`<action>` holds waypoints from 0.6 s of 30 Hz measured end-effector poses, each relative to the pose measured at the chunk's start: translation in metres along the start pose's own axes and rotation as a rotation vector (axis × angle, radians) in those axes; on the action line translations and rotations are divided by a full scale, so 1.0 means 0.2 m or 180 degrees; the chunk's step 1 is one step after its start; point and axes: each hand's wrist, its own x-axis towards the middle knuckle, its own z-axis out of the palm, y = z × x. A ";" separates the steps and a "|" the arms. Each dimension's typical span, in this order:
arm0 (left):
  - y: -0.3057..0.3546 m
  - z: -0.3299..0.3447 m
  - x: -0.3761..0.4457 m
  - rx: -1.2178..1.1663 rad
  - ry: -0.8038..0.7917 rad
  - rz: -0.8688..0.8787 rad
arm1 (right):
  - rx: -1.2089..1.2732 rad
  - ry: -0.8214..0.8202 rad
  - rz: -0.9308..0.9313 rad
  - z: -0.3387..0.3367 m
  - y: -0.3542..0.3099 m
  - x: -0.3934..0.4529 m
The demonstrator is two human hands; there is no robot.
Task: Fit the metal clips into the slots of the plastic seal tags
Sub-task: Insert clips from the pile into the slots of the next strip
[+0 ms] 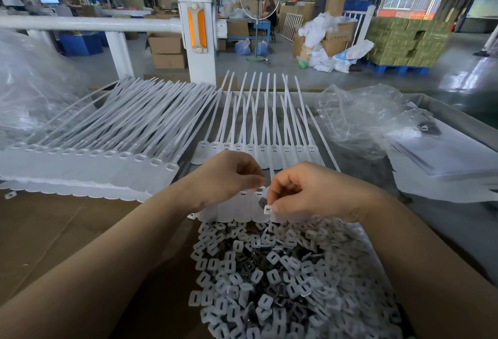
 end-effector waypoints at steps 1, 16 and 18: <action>0.00 0.00 0.00 -0.0011 -0.0039 -0.0001 | 0.0018 0.0093 0.0006 0.00 0.00 0.00; 0.03 -0.02 -0.02 -0.0785 -0.0141 -0.0274 | 0.0449 0.1453 -0.0019 0.03 0.03 0.05; 0.03 -0.02 -0.02 -0.0878 -0.0103 -0.0305 | 0.0359 0.1592 -0.0146 0.04 0.03 0.05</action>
